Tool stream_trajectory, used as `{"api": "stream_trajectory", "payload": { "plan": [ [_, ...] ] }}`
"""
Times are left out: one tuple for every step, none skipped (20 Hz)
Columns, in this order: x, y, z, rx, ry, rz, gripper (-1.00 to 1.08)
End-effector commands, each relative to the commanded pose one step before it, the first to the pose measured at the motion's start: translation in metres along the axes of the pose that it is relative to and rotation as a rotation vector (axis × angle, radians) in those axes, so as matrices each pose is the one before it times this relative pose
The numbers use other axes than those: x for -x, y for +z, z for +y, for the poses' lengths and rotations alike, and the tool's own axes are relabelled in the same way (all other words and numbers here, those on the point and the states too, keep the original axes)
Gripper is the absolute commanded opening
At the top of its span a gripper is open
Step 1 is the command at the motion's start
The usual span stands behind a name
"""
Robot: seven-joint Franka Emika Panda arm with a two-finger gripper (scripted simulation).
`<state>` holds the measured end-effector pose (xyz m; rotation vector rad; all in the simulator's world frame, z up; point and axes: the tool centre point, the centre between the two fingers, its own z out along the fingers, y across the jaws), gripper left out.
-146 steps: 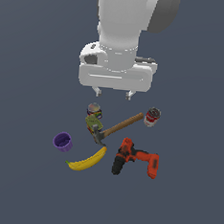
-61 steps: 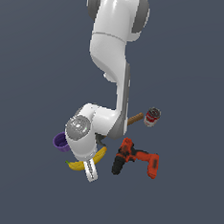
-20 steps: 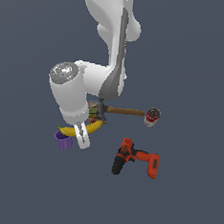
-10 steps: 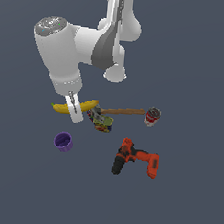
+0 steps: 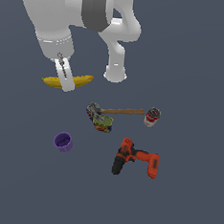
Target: Pick up a designated object from a clutter of objects.
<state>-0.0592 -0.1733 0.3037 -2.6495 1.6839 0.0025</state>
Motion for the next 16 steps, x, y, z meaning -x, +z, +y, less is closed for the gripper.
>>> {"api": "stream_trajectory", "payload": {
  "plan": [
    [-0.00016, -0.01967, 0.01310, -0.00021, -0.00021, 0.00114, -1.00],
    [-0.00012, -0.00682, 0.00444, 0.00035, 0.00006, 0.00033, -1.00],
    [-0.00021, -0.00647, 0.00426, 0.00000, 0.00000, 0.00000, -1.00],
    [-0.00006, -0.00607, 0.00381, 0.00050, 0.00001, 0.00048, -1.00],
    [-0.00021, -0.00564, 0.00367, 0.00000, 0.00000, 0.00000, -1.00],
    [-0.00021, -0.00518, 0.00335, 0.00000, 0.00000, 0.00000, -1.00],
    [-0.00021, -0.00471, 0.00302, 0.00000, 0.00000, 0.00000, -1.00],
    [-0.00022, -0.00422, 0.00266, 0.00000, 0.00000, 0.00000, -1.00],
    [-0.00005, -0.00373, 0.00212, 0.00031, -0.00019, 0.00032, -1.00],
    [-0.00023, -0.00320, 0.00193, 0.00000, 0.00000, 0.00000, -1.00],
    [-0.00024, -0.00269, 0.00158, 0.00000, 0.00000, 0.00000, -1.00],
    [-0.00023, -0.00219, 0.00124, 0.00000, 0.00000, 0.00000, -1.00],
    [0.00008, -0.00172, 0.00062, 0.00021, -0.00060, 0.00027, -1.00],
    [-0.00018, -0.00120, 0.00062, 0.00000, 0.00000, 0.00000, -1.00],
    [-0.00012, -0.00071, 0.00035, 0.00000, 0.00000, 0.00000, -1.00],
    [-0.00004, -0.00023, 0.00011, 0.00000, 0.00000, 0.00000, -1.00]
  ]
}}
